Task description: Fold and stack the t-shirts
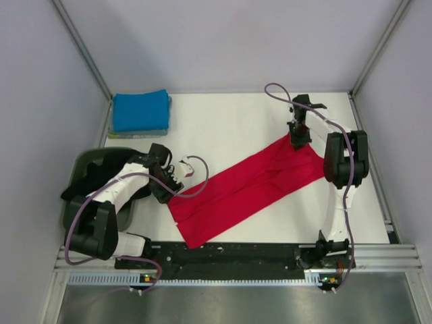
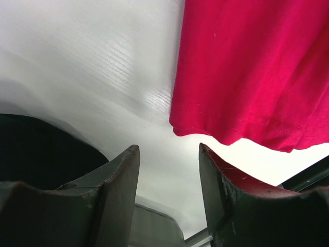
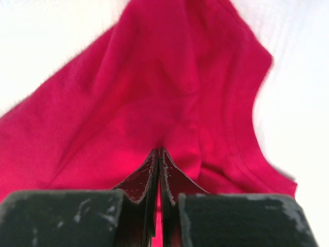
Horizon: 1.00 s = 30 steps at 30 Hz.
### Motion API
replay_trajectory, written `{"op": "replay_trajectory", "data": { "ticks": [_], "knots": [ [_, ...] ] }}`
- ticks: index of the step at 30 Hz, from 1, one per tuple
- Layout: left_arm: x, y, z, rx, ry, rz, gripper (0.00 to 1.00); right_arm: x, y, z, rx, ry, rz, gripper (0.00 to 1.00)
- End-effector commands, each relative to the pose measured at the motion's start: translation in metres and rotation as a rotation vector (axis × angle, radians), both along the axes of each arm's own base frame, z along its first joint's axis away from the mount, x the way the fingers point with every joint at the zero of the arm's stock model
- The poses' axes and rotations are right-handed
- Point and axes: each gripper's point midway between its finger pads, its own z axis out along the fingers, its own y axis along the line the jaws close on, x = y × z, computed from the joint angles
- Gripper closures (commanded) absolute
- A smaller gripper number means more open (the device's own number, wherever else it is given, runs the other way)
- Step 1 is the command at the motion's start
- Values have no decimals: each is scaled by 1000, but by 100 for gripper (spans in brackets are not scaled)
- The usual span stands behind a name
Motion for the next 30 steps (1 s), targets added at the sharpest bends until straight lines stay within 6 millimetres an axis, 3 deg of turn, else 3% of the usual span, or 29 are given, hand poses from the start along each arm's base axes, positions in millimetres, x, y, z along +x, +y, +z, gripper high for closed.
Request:
{"op": "replay_trajectory", "data": {
  "ticks": [1,12,23,30],
  "knots": [
    [2,-1,2,-7,-5,16,46,16,14,5,-1,-22,74,100],
    [4,-2,2,-8,-10,16,46,-39,18,-1,-1,64,91,100],
    [4,-3,1,-13,-5,8,46,-76,1,43,-57,-91,41,100],
    [5,-5,3,-23,-11,8,46,-94,8,29,-36,-59,86,100]
  ]
}}
